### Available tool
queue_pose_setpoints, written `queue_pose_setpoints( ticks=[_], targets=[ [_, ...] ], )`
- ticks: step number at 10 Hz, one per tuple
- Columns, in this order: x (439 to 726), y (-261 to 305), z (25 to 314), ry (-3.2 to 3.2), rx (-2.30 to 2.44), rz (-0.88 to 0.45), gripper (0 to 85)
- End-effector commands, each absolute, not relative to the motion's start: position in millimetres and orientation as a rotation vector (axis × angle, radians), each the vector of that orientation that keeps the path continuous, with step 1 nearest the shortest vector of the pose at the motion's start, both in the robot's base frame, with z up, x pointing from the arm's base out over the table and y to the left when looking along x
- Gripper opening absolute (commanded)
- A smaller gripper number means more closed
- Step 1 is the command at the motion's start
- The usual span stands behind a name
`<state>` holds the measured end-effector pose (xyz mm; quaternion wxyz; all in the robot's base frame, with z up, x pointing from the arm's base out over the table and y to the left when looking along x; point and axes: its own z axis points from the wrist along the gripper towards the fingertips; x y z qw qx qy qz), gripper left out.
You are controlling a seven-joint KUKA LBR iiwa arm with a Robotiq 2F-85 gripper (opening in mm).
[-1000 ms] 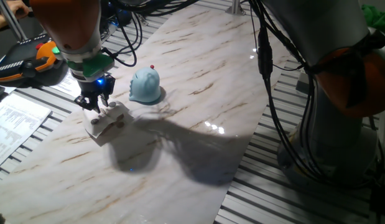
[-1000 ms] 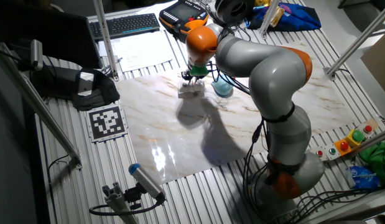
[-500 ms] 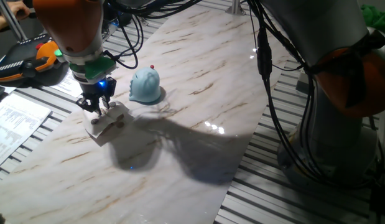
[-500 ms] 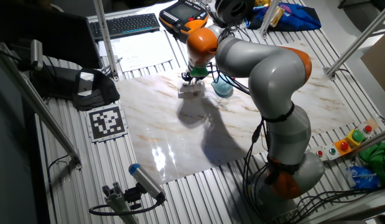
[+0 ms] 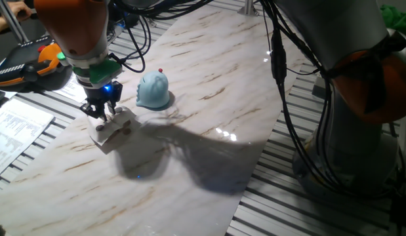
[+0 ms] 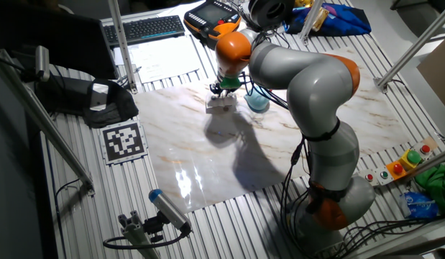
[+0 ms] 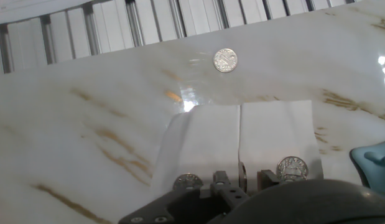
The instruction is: Drop coins into a piggy bank
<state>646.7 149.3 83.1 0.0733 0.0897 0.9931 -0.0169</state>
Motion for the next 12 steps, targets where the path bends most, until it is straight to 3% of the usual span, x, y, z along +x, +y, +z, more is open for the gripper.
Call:
queue_pose_setpoints(
  ticks=[1,4,5,12],
  targets=[
    [646.6,149.0,82.8,2.988,0.259,-0.05,17.0],
    [646.3,148.7,82.2,2.998,0.237,-0.041,17.0],
    [646.0,148.6,81.8,2.998,0.226,-0.035,0.0],
    [645.6,146.6,100.8,2.992,0.271,-0.041,0.0]
  ],
)
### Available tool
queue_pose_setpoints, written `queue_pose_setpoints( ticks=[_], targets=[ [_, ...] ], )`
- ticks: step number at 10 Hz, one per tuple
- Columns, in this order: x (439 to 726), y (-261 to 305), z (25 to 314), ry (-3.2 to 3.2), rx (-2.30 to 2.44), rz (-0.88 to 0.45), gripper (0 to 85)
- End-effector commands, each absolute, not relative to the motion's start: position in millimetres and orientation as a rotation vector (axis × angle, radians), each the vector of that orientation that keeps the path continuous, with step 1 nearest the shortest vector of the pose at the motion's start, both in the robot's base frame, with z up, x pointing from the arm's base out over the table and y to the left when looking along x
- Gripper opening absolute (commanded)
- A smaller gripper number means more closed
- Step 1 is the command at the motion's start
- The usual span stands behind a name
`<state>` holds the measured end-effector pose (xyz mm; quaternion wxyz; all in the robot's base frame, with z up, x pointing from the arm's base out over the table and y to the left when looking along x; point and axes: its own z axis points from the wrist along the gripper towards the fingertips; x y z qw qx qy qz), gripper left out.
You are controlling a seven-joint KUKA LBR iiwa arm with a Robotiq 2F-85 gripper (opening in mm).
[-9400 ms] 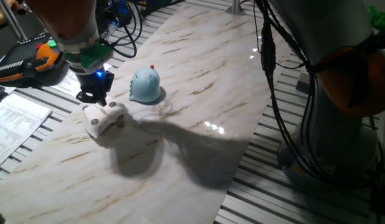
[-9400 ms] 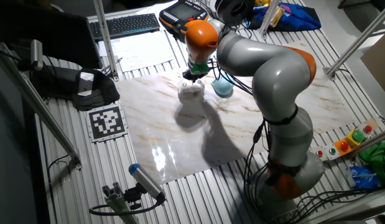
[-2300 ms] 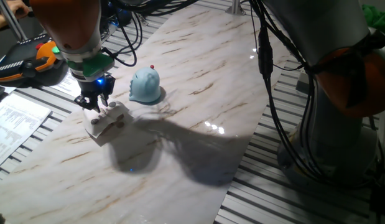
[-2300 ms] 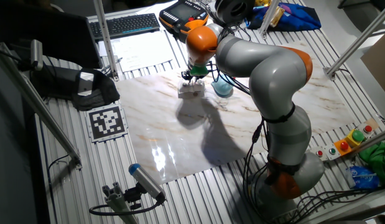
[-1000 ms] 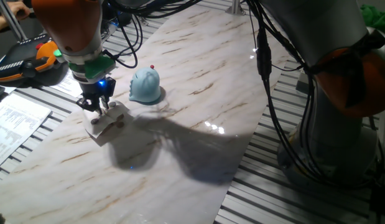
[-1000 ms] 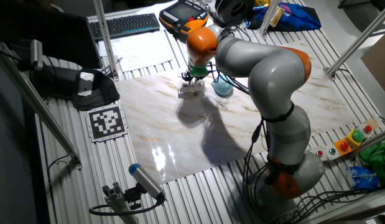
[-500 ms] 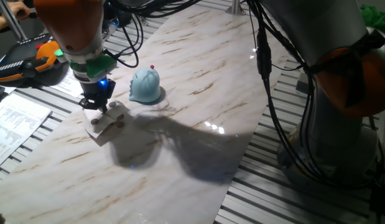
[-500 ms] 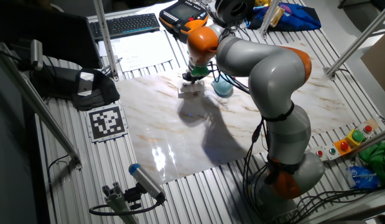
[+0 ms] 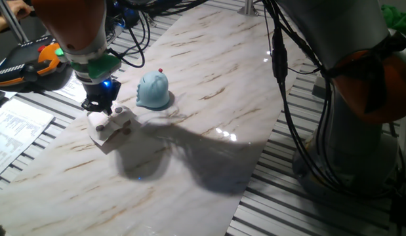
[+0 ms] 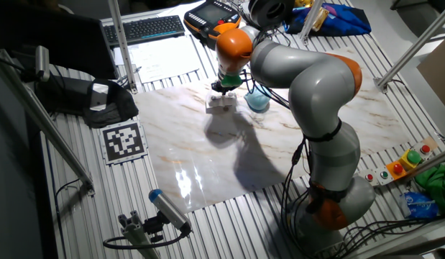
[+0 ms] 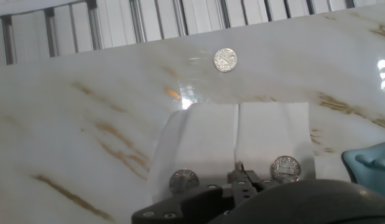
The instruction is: Drop coins into a piggy bank
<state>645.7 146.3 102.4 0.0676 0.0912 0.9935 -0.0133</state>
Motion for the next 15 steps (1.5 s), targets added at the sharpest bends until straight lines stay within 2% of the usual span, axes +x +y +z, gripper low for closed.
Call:
queue_pose_setpoints(
  ticks=[1,4,8,15],
  targets=[
    [646.4,146.1,108.8,2.996,0.284,-0.038,0.0],
    [648.4,139.7,147.3,3.015,0.309,-0.055,0.0],
    [648.2,106.2,179.2,3.037,0.449,-0.098,0.0],
    [624.7,71.1,171.0,2.99,0.664,-0.16,0.0]
  ],
)
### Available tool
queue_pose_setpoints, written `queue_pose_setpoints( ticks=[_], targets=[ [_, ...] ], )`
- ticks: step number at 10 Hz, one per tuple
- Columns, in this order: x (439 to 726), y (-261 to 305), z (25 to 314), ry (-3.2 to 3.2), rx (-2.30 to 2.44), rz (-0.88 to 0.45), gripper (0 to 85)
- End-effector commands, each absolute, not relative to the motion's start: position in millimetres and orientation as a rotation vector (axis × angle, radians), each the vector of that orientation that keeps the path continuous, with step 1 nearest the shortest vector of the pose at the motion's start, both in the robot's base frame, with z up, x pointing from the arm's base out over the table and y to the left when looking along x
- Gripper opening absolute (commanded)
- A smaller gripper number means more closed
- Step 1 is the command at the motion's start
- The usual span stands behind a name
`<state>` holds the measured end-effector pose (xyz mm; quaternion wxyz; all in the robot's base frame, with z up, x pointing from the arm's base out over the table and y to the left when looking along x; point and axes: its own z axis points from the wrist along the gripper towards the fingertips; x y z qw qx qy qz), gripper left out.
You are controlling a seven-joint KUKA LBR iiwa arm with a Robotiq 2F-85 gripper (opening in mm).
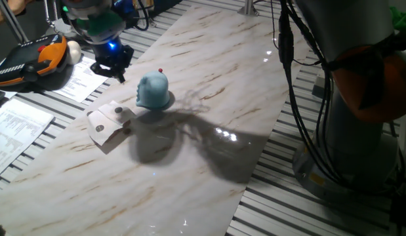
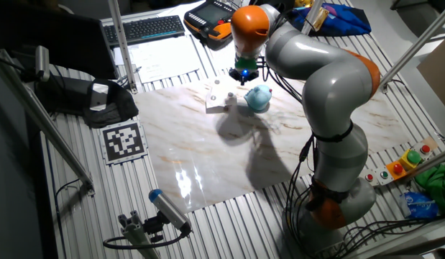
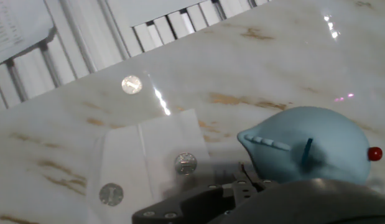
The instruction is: Drop coins into a piggy bank
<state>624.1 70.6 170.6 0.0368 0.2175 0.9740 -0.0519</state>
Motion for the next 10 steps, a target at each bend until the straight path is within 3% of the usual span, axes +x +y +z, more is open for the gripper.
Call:
queue_pose_setpoints(
  ticks=[1,10],
  targets=[
    [622.0,68.0,169.7,2.983,0.721,-0.174,0.0],
    [612.7,33.8,171.8,2.935,0.939,-0.338,0.0]
  ],
)
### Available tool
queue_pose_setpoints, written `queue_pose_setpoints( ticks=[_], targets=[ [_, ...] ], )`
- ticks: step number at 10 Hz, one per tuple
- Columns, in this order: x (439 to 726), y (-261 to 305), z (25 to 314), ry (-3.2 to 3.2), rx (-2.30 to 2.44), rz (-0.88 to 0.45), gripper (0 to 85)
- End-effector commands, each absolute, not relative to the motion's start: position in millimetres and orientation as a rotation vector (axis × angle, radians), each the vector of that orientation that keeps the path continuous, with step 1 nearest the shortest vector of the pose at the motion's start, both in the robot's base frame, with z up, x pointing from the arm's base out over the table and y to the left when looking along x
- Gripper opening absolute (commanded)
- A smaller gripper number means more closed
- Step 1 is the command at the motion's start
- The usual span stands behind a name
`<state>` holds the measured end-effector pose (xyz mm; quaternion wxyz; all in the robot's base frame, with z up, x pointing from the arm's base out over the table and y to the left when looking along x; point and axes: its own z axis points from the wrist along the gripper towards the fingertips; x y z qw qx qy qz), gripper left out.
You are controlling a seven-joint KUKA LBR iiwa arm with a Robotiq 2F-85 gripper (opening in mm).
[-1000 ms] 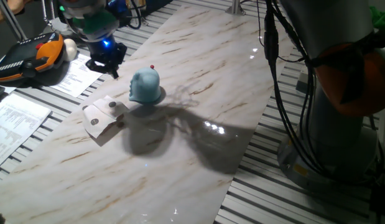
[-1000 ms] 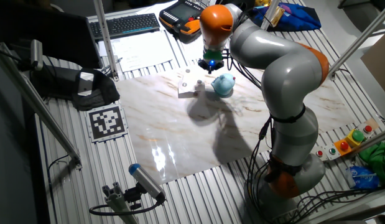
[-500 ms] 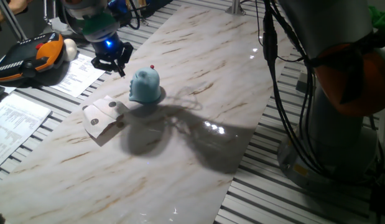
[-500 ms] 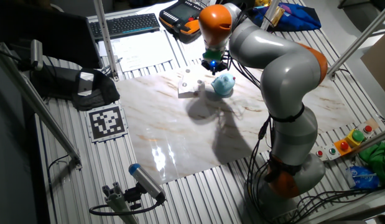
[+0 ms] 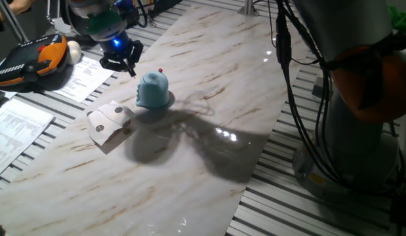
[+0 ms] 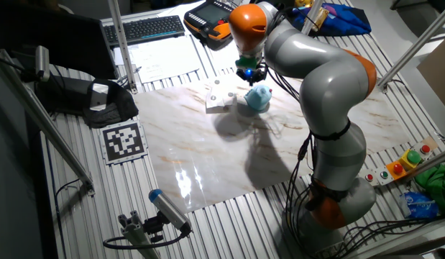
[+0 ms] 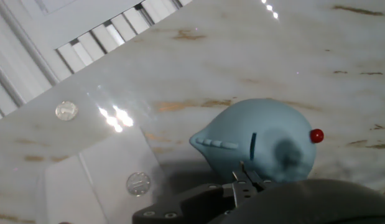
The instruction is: Drop coins into a piggy bank
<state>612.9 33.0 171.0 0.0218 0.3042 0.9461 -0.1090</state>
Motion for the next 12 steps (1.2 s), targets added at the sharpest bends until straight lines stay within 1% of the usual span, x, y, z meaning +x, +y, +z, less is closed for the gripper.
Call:
queue_pose_setpoints(
  ticks=[1,7,12],
  targets=[
    [612.8,29.3,169.3,2.922,0.952,-0.344,0.0],
    [618.7,16.2,148.7,2.873,1.042,-0.336,0.0],
    [618.2,12.8,144.2,2.838,1.102,-0.379,0.0]
  ],
)
